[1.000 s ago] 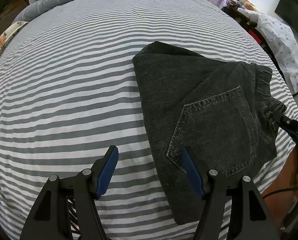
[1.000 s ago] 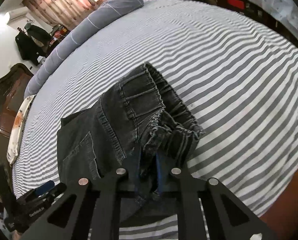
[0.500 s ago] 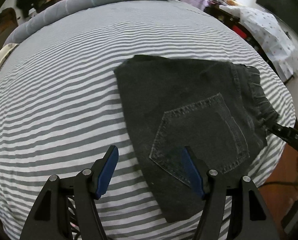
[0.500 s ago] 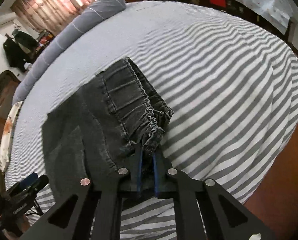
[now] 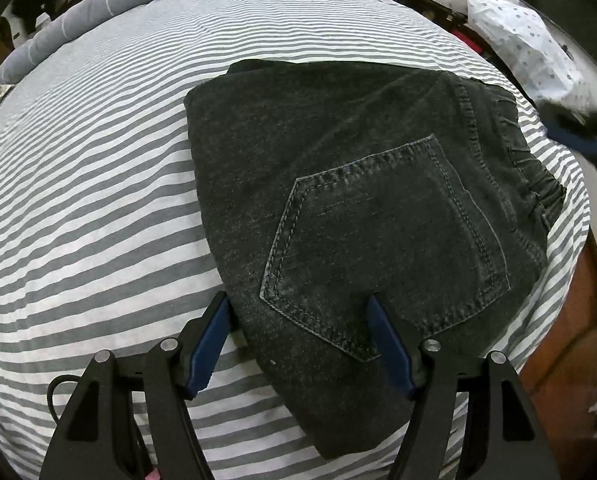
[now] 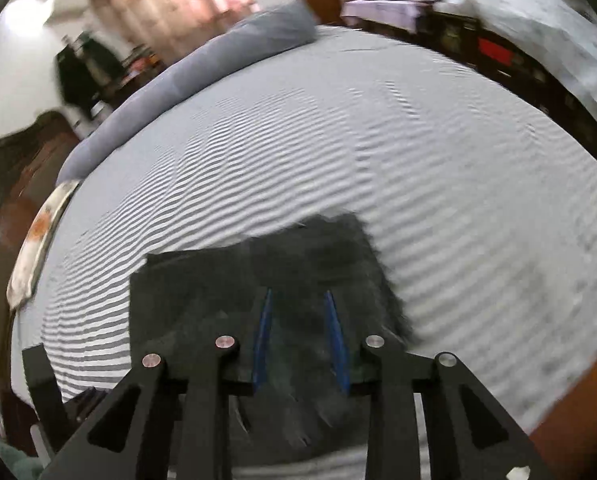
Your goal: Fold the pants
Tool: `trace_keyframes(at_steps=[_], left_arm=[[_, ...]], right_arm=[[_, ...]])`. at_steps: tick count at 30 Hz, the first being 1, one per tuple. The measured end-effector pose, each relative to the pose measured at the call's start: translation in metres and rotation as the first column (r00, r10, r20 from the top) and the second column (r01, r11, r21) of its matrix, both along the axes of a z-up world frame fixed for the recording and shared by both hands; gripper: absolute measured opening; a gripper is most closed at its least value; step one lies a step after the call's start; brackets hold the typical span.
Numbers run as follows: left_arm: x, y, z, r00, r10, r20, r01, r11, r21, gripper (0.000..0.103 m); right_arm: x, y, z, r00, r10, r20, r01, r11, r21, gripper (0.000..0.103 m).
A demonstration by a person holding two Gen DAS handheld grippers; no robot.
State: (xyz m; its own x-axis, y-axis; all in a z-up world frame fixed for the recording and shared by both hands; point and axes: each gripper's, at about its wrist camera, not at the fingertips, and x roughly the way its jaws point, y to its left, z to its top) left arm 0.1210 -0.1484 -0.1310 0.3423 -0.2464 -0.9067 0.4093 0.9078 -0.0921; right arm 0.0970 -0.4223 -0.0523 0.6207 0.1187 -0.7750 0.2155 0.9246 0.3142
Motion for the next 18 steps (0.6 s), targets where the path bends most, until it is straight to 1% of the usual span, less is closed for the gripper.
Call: trace_keyframes(at_steps=[2,3,6,8,9,12,14,18], left_arm=[[-0.001,0.000,0.000,1.000,0.000,0.005,0.000,1.000,0.001,0.070],[0.002,0.001,-0.001,1.000,-0.001,0.005,0.001,1.000,0.001,0.071],[0.000,0.001,-0.002,1.000,0.000,0.000,0.000,1.000,-0.005,0.072],[0.001,0.003,-0.003,1.000,0.003,-0.005,-0.003,1.000,-0.010,0.072],[0.001,0.002,-0.004,1.000,0.007,-0.007,-0.007,1.000,-0.013,0.073],[0.001,0.002,-0.003,1.000,0.007,-0.003,-0.007,1.000,-0.008,0.073],[-0.002,0.003,-0.001,1.000,0.004,0.007,-0.004,1.000,0.001,0.073],[-0.015,0.004,-0.001,1.000,0.001,0.006,-0.001,1.000,0.009,0.073]], right_arm=[[0.027,0.012,-0.011,0.998,0.055,-0.032,-0.056,0.998,-0.022,0.026],[0.038,0.016,-0.017,0.997,0.064,-0.050,-0.065,0.998,-0.024,0.025],[0.061,0.020,-0.039,0.991,0.063,-0.114,-0.069,0.997,-0.043,0.022],[0.068,0.012,-0.051,0.989,0.065,-0.135,-0.068,0.997,-0.019,0.022],[0.070,0.010,-0.052,0.989,0.064,-0.136,-0.066,0.998,-0.013,0.022],[0.065,0.014,-0.047,0.986,0.083,-0.143,-0.091,0.994,-0.055,0.022],[0.056,0.022,-0.041,0.985,0.100,-0.141,-0.112,0.990,-0.083,0.024],[0.024,0.030,-0.036,0.983,0.120,-0.141,-0.133,0.987,-0.090,0.024]])
